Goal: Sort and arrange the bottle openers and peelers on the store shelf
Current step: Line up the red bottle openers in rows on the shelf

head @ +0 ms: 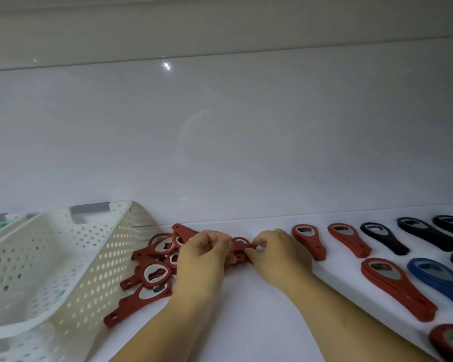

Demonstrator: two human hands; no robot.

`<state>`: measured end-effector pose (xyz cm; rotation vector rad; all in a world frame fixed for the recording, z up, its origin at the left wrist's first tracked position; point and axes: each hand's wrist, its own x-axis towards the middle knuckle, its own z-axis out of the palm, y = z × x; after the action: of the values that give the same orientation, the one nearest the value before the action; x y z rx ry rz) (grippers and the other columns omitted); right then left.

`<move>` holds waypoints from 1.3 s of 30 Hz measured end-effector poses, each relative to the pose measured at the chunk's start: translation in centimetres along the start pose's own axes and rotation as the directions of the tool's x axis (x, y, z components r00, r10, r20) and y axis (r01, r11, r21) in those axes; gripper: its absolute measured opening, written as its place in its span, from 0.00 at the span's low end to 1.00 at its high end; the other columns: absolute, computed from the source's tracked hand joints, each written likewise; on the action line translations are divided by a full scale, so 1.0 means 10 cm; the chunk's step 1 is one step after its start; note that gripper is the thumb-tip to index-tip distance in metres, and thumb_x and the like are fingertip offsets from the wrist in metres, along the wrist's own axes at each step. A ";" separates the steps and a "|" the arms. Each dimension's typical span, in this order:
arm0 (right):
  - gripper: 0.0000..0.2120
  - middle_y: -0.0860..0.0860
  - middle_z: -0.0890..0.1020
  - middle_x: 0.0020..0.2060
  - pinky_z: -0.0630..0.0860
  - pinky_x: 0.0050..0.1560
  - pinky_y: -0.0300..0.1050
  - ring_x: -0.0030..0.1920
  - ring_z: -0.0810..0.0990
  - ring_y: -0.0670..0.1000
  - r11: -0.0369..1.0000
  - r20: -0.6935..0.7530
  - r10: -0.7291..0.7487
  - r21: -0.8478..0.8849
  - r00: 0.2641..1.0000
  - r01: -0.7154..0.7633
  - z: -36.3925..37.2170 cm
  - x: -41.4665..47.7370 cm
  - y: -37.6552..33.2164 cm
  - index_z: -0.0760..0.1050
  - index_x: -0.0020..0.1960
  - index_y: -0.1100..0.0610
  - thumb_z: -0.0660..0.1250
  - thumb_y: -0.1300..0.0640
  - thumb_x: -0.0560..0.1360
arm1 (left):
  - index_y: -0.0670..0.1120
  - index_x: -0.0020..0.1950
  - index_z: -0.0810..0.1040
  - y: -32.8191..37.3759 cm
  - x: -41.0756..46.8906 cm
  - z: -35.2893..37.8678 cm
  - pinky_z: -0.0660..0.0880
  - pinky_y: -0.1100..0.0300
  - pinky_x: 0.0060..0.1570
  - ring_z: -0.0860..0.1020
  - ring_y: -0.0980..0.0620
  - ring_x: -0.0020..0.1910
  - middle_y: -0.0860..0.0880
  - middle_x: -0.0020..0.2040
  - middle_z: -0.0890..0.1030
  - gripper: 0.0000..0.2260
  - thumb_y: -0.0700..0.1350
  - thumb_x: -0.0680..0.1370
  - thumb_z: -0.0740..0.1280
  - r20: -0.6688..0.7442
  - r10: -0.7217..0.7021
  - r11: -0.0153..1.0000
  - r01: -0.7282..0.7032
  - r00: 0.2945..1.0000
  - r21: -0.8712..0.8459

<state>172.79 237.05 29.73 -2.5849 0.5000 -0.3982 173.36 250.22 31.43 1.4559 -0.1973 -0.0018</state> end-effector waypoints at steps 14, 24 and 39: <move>0.06 0.52 0.82 0.28 0.64 0.28 0.38 0.24 0.74 0.47 0.346 0.181 -0.015 0.924 0.983 -0.165 -0.16 -0.02 -0.11 0.75 0.40 0.58 0.65 0.65 0.75 | 0.39 0.54 0.75 0.02 0.09 -0.06 0.80 0.53 0.50 0.81 0.41 0.51 0.37 0.51 0.80 0.09 0.44 0.78 0.64 0.263 -0.295 0.793 0.389 0.918 -0.468; 0.03 0.41 0.80 0.35 0.74 0.43 0.40 0.39 0.78 0.44 0.919 0.009 -0.089 0.387 0.996 0.079 0.01 -0.04 -0.07 0.80 0.39 0.48 0.69 0.51 0.71 | 0.43 0.46 0.75 0.08 0.16 -0.19 0.72 0.60 0.26 0.70 0.51 0.26 0.45 0.32 0.76 0.04 0.39 0.78 0.61 0.037 -0.419 0.755 0.370 0.907 -0.542; 0.09 0.40 0.73 0.38 0.67 0.42 0.33 0.37 0.72 0.41 0.900 -0.078 -0.229 0.364 0.970 0.242 0.15 0.01 -0.02 0.81 0.53 0.49 0.71 0.55 0.73 | 0.40 0.51 0.76 0.10 0.17 -0.19 0.75 0.58 0.34 0.76 0.49 0.31 0.43 0.37 0.76 0.09 0.34 0.78 0.57 0.057 -0.391 0.745 0.352 0.919 -0.566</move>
<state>173.52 237.78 28.60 -2.2736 0.1028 -0.5599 175.21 252.03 32.43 0.8677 0.1511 -0.3183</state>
